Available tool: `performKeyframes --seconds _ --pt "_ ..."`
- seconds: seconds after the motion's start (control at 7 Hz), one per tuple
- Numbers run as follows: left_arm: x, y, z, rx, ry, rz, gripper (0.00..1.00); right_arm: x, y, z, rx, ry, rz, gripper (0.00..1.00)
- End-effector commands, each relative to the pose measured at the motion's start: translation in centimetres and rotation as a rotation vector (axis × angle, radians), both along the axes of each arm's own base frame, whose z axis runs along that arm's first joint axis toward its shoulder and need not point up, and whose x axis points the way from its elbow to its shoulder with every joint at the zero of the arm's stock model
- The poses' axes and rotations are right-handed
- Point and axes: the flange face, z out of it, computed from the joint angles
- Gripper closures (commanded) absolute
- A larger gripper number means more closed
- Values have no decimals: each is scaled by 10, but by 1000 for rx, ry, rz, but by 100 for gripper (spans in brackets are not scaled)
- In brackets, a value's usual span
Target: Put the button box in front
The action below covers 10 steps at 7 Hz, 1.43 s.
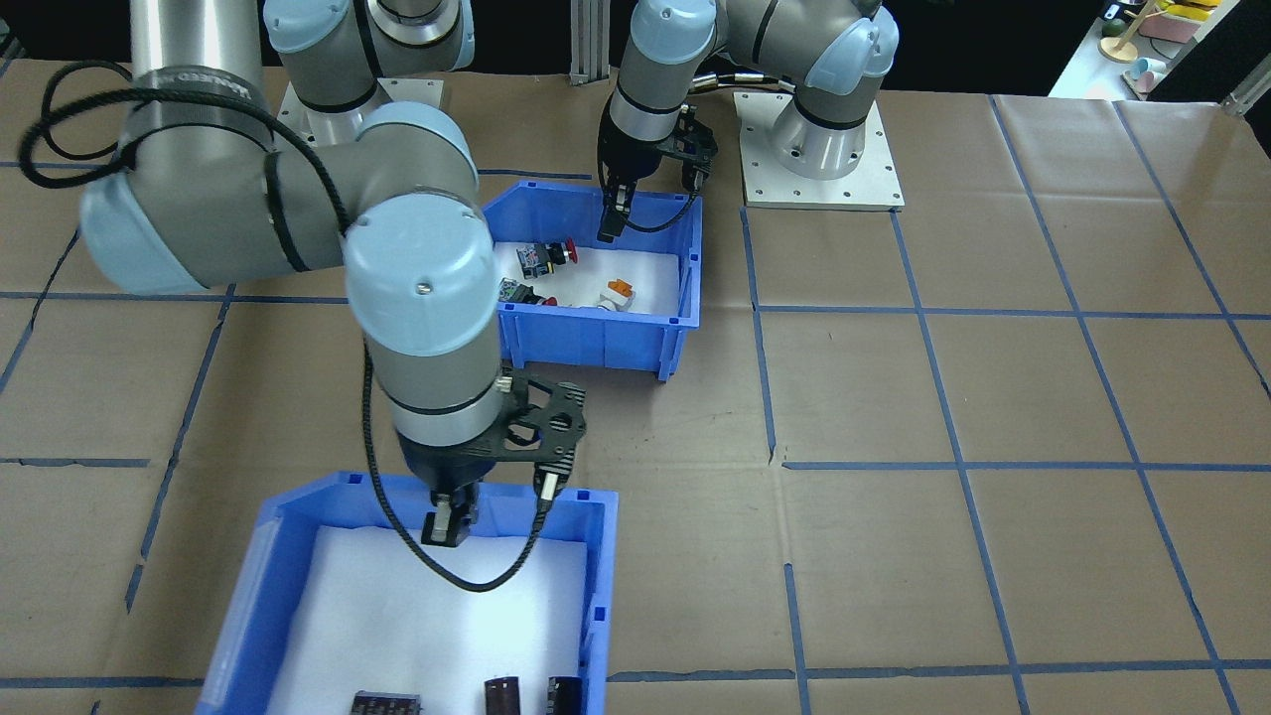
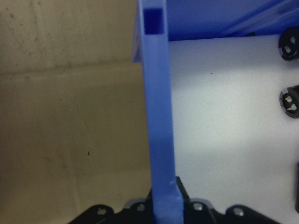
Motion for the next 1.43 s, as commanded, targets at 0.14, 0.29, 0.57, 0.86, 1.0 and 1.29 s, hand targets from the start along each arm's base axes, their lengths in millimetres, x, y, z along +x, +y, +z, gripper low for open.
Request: performKeyframes --seconds 0.14,0.29,0.57,0.86,1.0,1.29 --pt "13 -12 16 -128 -86 16 100 -120 -13 30 54 29 81 87" --pt "16 -22 24 -150 -83 14 100 -152 -12 35 82 34 121 87" --pt "59 -89 38 -189 -117 91 100 -224 -9 46 118 39 199 87" --pt "65 -121 38 -186 -117 83 100 -285 0 50 150 26 246 87" --pt "63 -156 43 -195 -96 100 100 -296 7 46 164 20 268 87" --pt "40 -226 44 -203 -33 118 100 -332 50 38 190 -6 266 88"
